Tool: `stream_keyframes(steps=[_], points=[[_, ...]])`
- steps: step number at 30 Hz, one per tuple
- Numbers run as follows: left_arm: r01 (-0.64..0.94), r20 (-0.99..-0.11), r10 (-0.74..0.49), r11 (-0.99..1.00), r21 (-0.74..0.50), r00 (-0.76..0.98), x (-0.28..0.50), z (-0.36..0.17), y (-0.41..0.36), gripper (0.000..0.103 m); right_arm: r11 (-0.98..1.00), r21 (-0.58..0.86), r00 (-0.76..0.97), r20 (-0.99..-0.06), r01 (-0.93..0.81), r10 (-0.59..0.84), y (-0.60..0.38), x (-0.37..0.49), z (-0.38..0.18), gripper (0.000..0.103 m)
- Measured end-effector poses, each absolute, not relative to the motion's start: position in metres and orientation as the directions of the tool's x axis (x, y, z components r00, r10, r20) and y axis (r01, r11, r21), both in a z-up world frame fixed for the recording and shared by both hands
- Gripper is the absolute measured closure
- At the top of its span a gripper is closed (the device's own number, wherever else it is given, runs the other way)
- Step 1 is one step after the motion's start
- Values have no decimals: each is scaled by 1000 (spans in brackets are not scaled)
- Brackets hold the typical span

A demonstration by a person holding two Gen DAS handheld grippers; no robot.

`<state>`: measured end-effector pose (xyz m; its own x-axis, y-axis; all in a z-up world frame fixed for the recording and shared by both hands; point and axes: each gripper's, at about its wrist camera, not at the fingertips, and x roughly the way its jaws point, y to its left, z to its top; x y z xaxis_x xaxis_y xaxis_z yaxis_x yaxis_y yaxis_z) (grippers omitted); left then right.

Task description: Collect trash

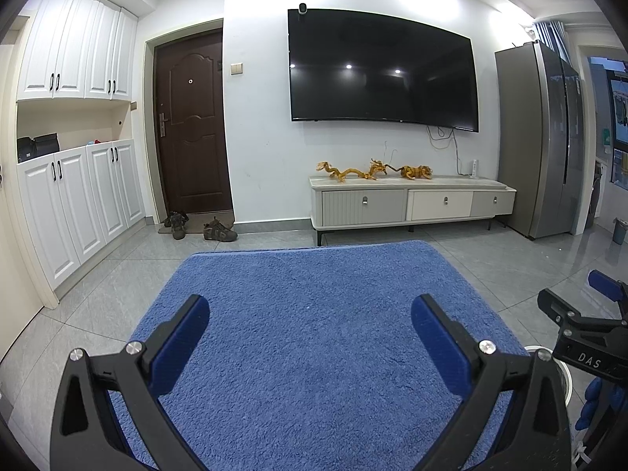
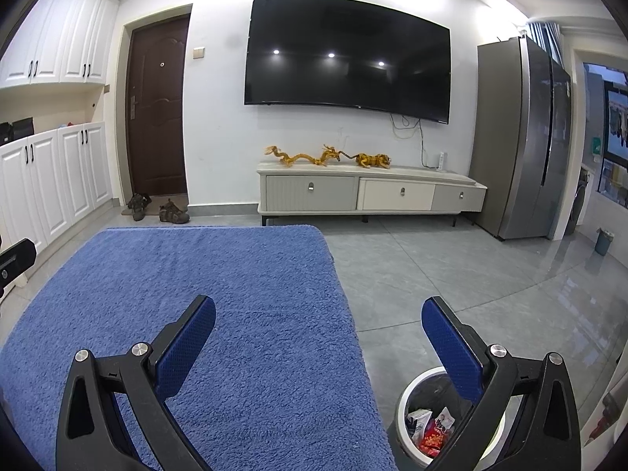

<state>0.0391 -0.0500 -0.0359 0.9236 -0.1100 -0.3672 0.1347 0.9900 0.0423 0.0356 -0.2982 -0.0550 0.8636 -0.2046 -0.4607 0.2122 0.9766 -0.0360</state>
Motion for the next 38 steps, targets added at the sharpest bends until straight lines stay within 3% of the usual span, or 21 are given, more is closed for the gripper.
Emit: stream_keyframes(steps=[38], points=[[121, -378, -100, 992, 34, 920, 36, -34, -38, 0, 980, -72, 882, -427, 188, -201, -289, 32, -46, 0]])
